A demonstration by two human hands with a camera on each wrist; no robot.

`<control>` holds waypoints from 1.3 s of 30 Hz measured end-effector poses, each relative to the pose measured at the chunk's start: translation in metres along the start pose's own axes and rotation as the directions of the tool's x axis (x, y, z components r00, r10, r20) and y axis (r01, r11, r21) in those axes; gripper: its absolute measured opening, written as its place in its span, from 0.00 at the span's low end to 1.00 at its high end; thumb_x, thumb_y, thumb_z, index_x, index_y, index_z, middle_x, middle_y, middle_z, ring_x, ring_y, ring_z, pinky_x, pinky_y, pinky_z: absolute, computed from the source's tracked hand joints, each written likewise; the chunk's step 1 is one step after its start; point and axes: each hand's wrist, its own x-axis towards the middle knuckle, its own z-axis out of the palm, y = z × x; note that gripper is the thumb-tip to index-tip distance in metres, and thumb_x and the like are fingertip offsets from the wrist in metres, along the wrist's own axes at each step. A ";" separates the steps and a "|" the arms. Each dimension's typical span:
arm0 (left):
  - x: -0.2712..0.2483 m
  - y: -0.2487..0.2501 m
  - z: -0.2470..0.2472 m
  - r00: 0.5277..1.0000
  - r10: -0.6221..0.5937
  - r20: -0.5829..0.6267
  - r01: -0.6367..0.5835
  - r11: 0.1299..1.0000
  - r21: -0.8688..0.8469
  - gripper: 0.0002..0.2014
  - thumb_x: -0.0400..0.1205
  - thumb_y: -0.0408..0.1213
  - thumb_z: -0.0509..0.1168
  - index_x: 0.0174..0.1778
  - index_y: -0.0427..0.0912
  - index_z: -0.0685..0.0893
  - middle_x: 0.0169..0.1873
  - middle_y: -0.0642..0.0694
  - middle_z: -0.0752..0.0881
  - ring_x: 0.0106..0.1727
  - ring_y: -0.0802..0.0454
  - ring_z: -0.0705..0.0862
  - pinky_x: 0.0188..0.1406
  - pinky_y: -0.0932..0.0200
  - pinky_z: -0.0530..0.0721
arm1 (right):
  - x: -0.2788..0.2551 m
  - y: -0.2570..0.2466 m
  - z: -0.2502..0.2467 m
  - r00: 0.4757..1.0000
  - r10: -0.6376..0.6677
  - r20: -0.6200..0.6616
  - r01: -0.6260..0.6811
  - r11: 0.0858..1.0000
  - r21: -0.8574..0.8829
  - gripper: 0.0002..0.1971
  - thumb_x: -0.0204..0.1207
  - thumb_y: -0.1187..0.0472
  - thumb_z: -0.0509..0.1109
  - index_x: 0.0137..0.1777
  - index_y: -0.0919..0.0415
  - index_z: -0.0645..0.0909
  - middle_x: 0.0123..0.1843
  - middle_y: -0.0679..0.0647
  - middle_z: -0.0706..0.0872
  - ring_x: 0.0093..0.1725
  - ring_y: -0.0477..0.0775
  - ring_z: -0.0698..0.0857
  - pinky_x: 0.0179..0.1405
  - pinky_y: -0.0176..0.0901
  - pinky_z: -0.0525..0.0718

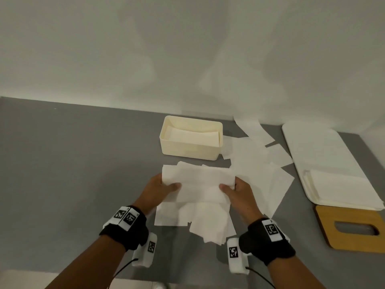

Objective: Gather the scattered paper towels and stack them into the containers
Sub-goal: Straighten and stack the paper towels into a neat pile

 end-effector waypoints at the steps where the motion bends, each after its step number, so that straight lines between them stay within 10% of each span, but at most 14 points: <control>1: 0.005 0.010 -0.003 0.999 -0.007 0.031 0.008 1.000 -0.021 0.12 0.79 0.34 0.72 0.58 0.44 0.86 0.51 0.48 0.91 0.52 0.47 0.90 0.44 0.57 0.87 | 0.007 -0.009 -0.002 1.000 0.016 0.025 -0.016 1.000 0.006 0.08 0.77 0.65 0.70 0.55 0.55 0.83 0.49 0.48 0.89 0.48 0.45 0.87 0.44 0.34 0.83; 9: 0.081 0.106 -0.027 0.962 0.125 -0.241 -0.075 0.975 0.209 0.11 0.78 0.35 0.70 0.55 0.36 0.88 0.49 0.41 0.88 0.52 0.43 0.86 0.51 0.52 0.83 | 0.087 -0.097 0.001 0.998 -0.044 -0.046 0.040 0.995 -0.089 0.08 0.77 0.66 0.67 0.53 0.65 0.85 0.51 0.56 0.86 0.50 0.56 0.84 0.55 0.50 0.83; 12: 0.108 0.128 -0.031 0.926 0.256 -0.277 -0.058 0.822 0.567 0.06 0.77 0.38 0.70 0.44 0.39 0.87 0.46 0.40 0.89 0.51 0.41 0.87 0.49 0.54 0.81 | 0.122 -0.117 0.009 0.995 -0.070 -0.069 0.047 0.957 -0.287 0.08 0.74 0.67 0.67 0.50 0.67 0.86 0.46 0.58 0.85 0.47 0.57 0.82 0.47 0.46 0.81; 15: 0.131 0.134 -0.028 0.909 0.324 -0.263 -0.029 0.677 0.735 0.14 0.76 0.39 0.69 0.56 0.42 0.86 0.53 0.44 0.89 0.56 0.43 0.86 0.53 0.54 0.82 | 0.148 -0.119 0.020 0.993 -0.071 -0.096 0.017 0.877 -0.481 0.06 0.72 0.66 0.66 0.34 0.57 0.76 0.42 0.56 0.82 0.45 0.58 0.81 0.41 0.42 0.73; 26: 0.173 0.117 -0.022 0.934 0.317 -0.162 0.076 0.267 0.961 0.20 0.76 0.46 0.72 0.62 0.43 0.81 0.52 0.44 0.88 0.53 0.45 0.87 0.45 0.56 0.80 | 0.166 -0.099 0.043 0.978 -0.151 -0.145 -0.015 0.639 -0.769 0.12 0.78 0.59 0.67 0.60 0.59 0.81 0.59 0.54 0.86 0.60 0.57 0.84 0.49 0.42 0.77; 29: 0.155 0.123 -0.024 0.921 0.358 -0.151 0.033 0.316 0.948 0.27 0.75 0.55 0.71 0.66 0.44 0.77 0.53 0.43 0.88 0.54 0.42 0.87 0.45 0.55 0.79 | 0.150 -0.101 0.035 0.956 -0.218 -0.194 0.014 0.698 -0.716 0.13 0.80 0.57 0.66 0.63 0.57 0.80 0.61 0.55 0.86 0.62 0.57 0.83 0.53 0.43 0.78; 33: 0.093 0.106 -0.022 0.869 0.429 -0.245 -0.095 0.632 0.769 0.23 0.77 0.52 0.69 0.67 0.49 0.77 0.56 0.51 0.87 0.57 0.46 0.86 0.55 0.52 0.81 | 0.094 -0.077 0.011 0.941 -0.176 -0.289 -0.036 0.798 -0.602 0.12 0.78 0.57 0.64 0.58 0.55 0.83 0.57 0.51 0.87 0.58 0.56 0.84 0.47 0.39 0.73; 35: 0.061 0.076 -0.017 0.921 0.310 -0.234 -0.061 0.711 0.701 0.18 0.77 0.47 0.70 0.62 0.49 0.80 0.52 0.52 0.88 0.54 0.49 0.86 0.56 0.54 0.82 | 0.062 -0.044 0.001 0.980 -0.030 -0.195 -0.101 0.769 -0.631 0.12 0.78 0.54 0.64 0.56 0.55 0.84 0.59 0.50 0.87 0.59 0.55 0.83 0.51 0.41 0.78; 39: 0.025 0.013 0.001 0.993 -0.053 -0.103 0.115 0.602 0.790 0.28 0.79 0.48 0.69 0.73 0.42 0.73 0.63 0.44 0.84 0.66 0.44 0.81 0.66 0.51 0.78 | 0.010 0.012 0.006 0.971 0.237 0.021 -0.133 0.615 -0.777 0.23 0.80 0.46 0.62 0.70 0.57 0.78 0.72 0.52 0.79 0.71 0.55 0.77 0.69 0.45 0.75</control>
